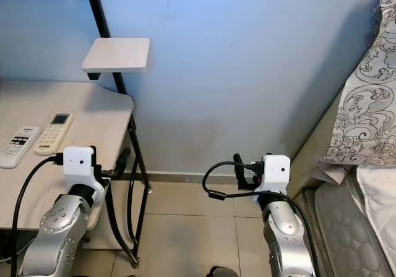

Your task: Clean up the room

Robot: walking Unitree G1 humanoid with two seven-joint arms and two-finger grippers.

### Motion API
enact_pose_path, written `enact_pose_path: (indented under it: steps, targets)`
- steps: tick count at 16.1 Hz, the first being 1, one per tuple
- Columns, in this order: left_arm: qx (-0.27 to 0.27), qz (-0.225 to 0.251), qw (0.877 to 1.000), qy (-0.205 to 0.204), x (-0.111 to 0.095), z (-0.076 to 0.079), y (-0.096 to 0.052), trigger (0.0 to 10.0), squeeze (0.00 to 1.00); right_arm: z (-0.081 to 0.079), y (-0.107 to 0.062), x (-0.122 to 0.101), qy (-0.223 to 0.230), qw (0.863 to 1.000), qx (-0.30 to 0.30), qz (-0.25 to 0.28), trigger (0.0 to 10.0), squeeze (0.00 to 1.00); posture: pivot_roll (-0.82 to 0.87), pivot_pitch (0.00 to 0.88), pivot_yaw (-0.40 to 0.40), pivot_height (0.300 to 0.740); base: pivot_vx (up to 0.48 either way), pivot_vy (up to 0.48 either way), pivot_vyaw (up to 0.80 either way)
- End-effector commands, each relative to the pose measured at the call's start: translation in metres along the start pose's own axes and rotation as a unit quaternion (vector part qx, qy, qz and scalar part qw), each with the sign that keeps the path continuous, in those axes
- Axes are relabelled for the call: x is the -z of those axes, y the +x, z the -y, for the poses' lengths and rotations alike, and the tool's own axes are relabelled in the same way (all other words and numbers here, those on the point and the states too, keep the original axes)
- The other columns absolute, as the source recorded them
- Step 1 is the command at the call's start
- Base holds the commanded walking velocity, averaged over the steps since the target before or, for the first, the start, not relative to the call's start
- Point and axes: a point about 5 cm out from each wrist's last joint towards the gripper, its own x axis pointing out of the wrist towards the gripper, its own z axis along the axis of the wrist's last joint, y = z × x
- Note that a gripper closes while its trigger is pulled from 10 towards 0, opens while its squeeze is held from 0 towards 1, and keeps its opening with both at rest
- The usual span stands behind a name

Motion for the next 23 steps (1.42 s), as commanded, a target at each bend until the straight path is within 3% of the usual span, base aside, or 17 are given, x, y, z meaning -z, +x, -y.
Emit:
enact_pose_path:
  steps: [1,2,3,4,5,6,8,9,10,11,12,13,16,20,23]
  targets:
    - [0.006,0.034,0.999,0.0,-0.013,0.001,0.014,10.0,0.0,-0.023,0.02,-0.028,-0.004,0.999,-0.024,0.041,10.0,0.0,-0.02,0.0,-0.037,0.74,0.0,0.0,0.0]
    - [0.002,0.074,0.996,0.046,-0.022,0.003,0.015,10.0,0.0,-0.018,0.016,-0.021,0.018,0.999,-0.002,0.047,10.0,0.0,-0.02,0.0,-0.032,0.74,0.0,0.0,0.0]
    - [-0.001,0.082,0.995,0.06,-0.022,0.003,0.014,10.0,0.0,-0.018,0.016,-0.019,0.025,0.999,0.005,0.045,10.0,0.0,-0.02,0.0,-0.03,0.74,0.0,0.0,0.0]
    - [-0.009,0.078,0.996,0.039,-0.018,0.004,0.013,10.0,0.0,-0.017,0.016,-0.016,0.031,0.999,0.005,0.035,10.0,0.0,-0.02,0.0,-0.027,0.74,0.0,0.0,0.0]
    - [-0.011,0.068,0.997,0.046,-0.016,0.004,0.014,10.0,0.0,-0.017,0.016,-0.014,0.029,0.999,0.007,0.034,10.0,0.0,-0.02,0.0,-0.025,0.74,0.0,0.0,0.0]
    - [0.01,0.047,0.999,0.017,-0.012,0.004,0.013,10.0,0.0,-0.019,0.016,-0.013,0.026,0.999,0.01,0.032,10.0,0.0,-0.02,0.0,-0.026,0.74,0.0,0.0,0.0]
    - [0.031,0.059,0.998,0.005,-0.014,0.007,0.011,10.0,0.0,-0.018,0.015,-0.015,0.032,0.998,0.012,0.046,10.0,0.0,-0.02,0.0,-0.024,0.74,0.0,0.0,0.0]
    - [0.057,0.074,0.996,0.015,-0.019,0.01,0.003,10.0,0.0,-0.012,0.005,-0.019,0.028,0.997,0.017,0.072,10.0,0.0,-0.01,0.0,-0.025,0.74,0.0,0.0,0.0]
    - [0.082,0.063,0.993,0.058,-0.014,0.01,-0.008,10.0,0.0,0.001,-0.011,-0.006,0.008,0.998,0.03,0.061,10.0,0.0,-0.01,0.0,-0.026,0.74,0.0,0.0,0.0]
    - [0.102,0.047,0.99,0.086,-0.007,0.01,-0.013,10.0,0.0,0.012,-0.019,0.009,0.018,0.998,0.053,0.031,10.0,0.0,-0.01,0.0,-0.023,0.74,0.0,0.0,0.0]
    - [0.117,0.03,0.989,0.089,-0.003,0.009,-0.012,10.0,0.0,0.018,-0.022,0.019,0.025,0.997,0.071,0.012,10.0,0.0,-0.01,0.0,-0.01,0.74,0.0,0.0,0.0]
    - [0.117,0.023,0.99,0.079,-0.003,0.007,-0.006,10.0,0.0,0.018,-0.018,0.02,0.031,0.996,0.079,0.012,10.0,0.0,-0.01,0.0,0.018,0.74,0.0,0.0,0.0]
    - [0.115,0.039,0.99,0.069,-0.008,0.008,0.006,10.0,0.0,-0.003,-0.006,0.002,0.025,0.997,0.059,0.045,10.0,0.0,-0.04,0.0,0.033,0.74,0.0,0.0,0.0]
    - [0.128,0.05,0.987,0.079,-0.014,0.015,0.018,10.0,0.0,-0.007,0.0,0.001,0.026,0.996,0.064,0.051,10.0,0.0,-0.07,0.0,0.06,0.74,0.0,0.0,0.0]
    - [0.1,0.059,0.992,0.052,-0.016,0.012,0.024,10.0,0.0,-0.011,0.002,-0.004,0.015,0.997,0.049,0.056,10.0,0.0,-0.07,0.0,0.051,0.74,0.178,-0.265,0.0]
